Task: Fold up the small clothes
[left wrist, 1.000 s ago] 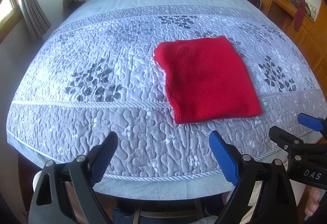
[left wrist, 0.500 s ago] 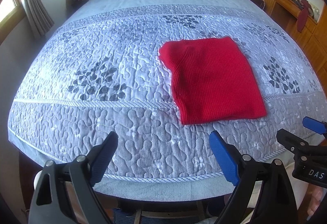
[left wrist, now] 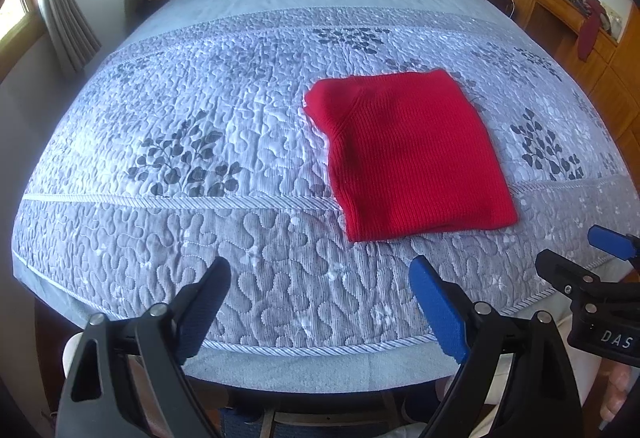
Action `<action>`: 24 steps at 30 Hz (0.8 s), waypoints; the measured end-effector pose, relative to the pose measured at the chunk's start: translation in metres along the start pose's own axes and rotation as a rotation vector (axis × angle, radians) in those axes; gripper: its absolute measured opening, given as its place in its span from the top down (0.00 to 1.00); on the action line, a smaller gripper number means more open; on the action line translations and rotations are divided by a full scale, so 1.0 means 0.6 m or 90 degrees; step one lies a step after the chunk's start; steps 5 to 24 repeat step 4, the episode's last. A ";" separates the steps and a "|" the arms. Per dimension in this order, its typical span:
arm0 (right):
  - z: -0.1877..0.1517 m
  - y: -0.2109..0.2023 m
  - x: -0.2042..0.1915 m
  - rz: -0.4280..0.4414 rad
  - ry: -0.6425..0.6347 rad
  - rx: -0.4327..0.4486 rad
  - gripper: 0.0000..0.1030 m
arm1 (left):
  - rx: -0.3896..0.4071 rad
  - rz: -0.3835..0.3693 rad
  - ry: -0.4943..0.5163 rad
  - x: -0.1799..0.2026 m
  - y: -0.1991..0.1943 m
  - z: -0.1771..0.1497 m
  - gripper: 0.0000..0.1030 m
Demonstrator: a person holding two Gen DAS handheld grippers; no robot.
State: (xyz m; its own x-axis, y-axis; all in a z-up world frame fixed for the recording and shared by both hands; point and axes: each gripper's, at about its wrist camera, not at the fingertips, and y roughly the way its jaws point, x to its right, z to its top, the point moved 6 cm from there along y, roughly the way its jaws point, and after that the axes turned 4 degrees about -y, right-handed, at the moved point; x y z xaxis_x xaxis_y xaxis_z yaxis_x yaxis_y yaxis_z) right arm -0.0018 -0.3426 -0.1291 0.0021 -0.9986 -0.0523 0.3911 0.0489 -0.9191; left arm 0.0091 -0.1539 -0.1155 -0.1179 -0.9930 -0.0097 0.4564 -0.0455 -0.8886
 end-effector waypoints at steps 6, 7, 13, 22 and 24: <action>-0.001 0.002 0.004 0.007 0.009 -0.002 0.10 | 0.008 0.001 0.002 0.003 -0.006 0.003 0.12; -0.001 0.002 0.004 0.007 0.009 -0.002 0.10 | 0.008 0.001 0.002 0.003 -0.006 0.003 0.12; -0.001 0.002 0.004 0.007 0.009 -0.002 0.10 | 0.008 0.001 0.002 0.003 -0.006 0.003 0.12; -0.001 0.002 0.004 0.007 0.009 -0.002 0.10 | 0.008 0.001 0.002 0.003 -0.006 0.003 0.12; -0.001 0.002 0.004 0.007 0.009 -0.002 0.10 | 0.008 0.001 0.002 0.003 -0.006 0.003 0.12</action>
